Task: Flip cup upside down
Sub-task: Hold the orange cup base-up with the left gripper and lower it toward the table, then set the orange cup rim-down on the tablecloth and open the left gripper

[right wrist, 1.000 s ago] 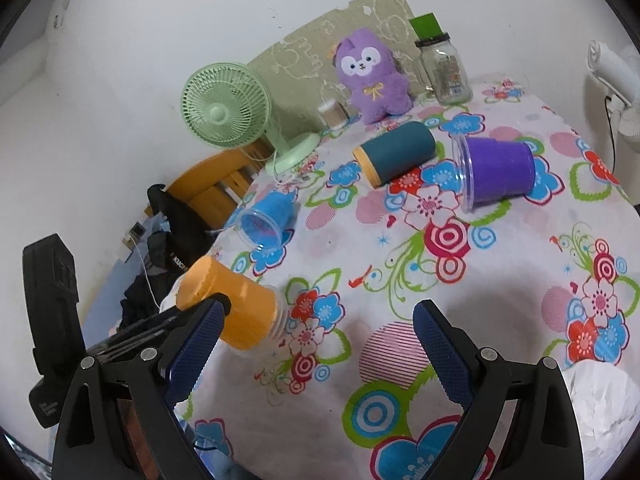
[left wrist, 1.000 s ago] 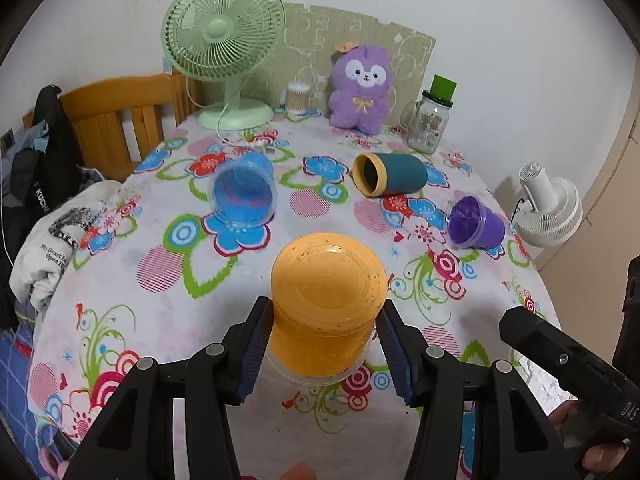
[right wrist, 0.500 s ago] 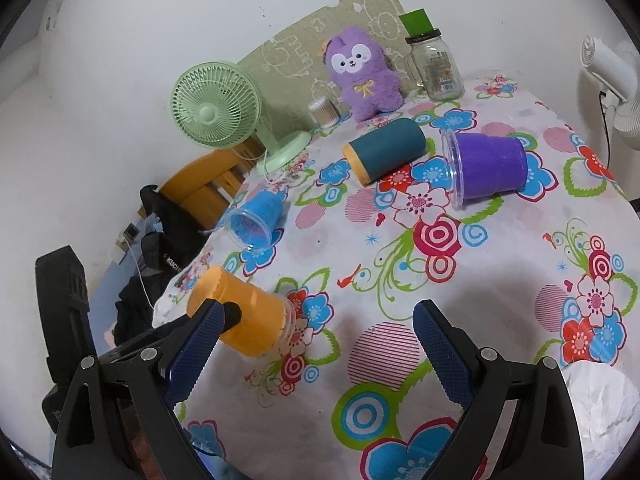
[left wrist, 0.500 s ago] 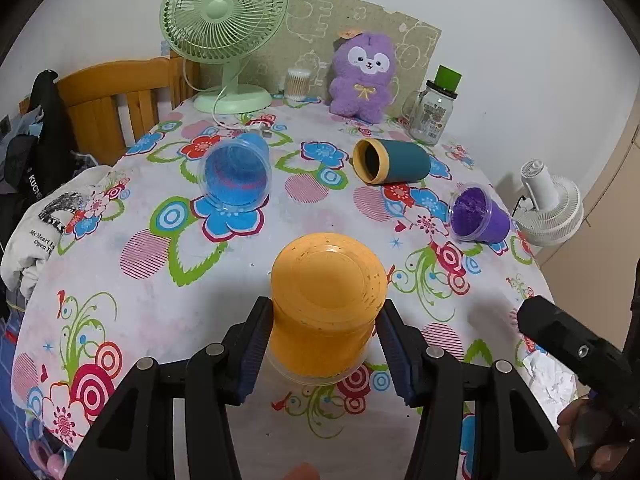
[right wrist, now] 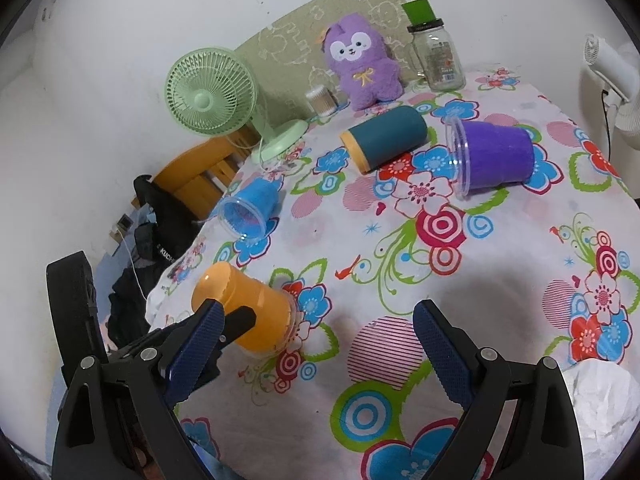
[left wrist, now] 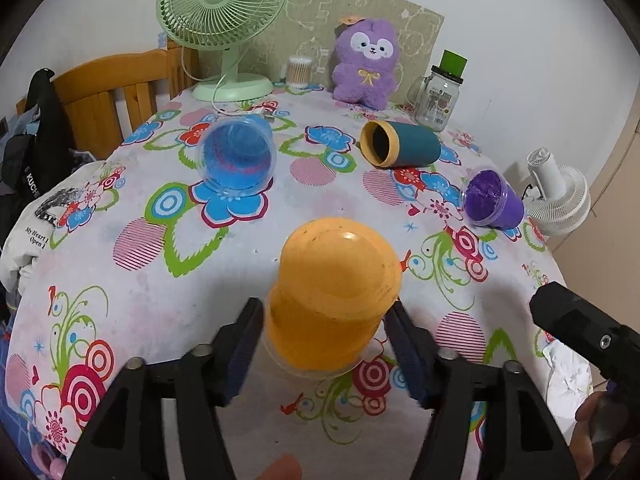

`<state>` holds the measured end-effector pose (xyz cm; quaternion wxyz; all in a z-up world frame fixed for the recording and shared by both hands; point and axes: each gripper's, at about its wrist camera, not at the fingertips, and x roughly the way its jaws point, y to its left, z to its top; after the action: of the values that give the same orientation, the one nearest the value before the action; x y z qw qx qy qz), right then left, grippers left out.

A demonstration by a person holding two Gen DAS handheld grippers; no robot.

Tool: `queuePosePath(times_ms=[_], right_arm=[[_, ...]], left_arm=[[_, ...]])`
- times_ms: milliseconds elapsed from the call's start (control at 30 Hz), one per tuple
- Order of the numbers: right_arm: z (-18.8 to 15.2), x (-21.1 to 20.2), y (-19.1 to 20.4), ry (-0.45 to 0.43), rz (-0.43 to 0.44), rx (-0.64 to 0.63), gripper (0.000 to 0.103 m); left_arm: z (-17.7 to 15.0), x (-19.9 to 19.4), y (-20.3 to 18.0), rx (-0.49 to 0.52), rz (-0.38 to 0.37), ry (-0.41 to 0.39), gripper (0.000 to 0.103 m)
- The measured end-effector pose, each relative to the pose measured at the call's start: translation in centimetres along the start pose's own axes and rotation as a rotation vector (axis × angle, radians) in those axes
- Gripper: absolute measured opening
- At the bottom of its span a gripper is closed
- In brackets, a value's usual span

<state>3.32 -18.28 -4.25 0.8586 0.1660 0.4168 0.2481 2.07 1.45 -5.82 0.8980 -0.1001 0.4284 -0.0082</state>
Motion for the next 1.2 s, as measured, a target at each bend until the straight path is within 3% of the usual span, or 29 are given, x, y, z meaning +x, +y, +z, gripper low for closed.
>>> queuePosePath(times_ms=[33,200,433,900,1200], right_arm=[[0.0,0.1,0.1,0.003,0.002,-0.002,0.097],[0.0,0.7,0.6,0.013,0.007,-0.012,0.097],[0.2,0.3,0.7,-0.001,0.002,-0.014,0.097],[1.2,-2.1,2.2,-0.081,-0.05,-0.05,0.098],[1.6,-4.2,4.8,-0.133,-0.084,-0.136,0.098]], left_arm=[[0.0,-0.1,0.1,-0.003,0.001,-0.005,0.078],[0.2,-0.8,0.8,-0.02,-0.009,-0.018,0.082],[0.4,-1.3,1.2,-0.028,-0.027,-0.012,0.083],[1.4,-4.6,1.7,-0.029,-0.027,-0.083,0.083],[1.8,-7.0,1.1,0.0,-0.012,-0.14,0.085]])
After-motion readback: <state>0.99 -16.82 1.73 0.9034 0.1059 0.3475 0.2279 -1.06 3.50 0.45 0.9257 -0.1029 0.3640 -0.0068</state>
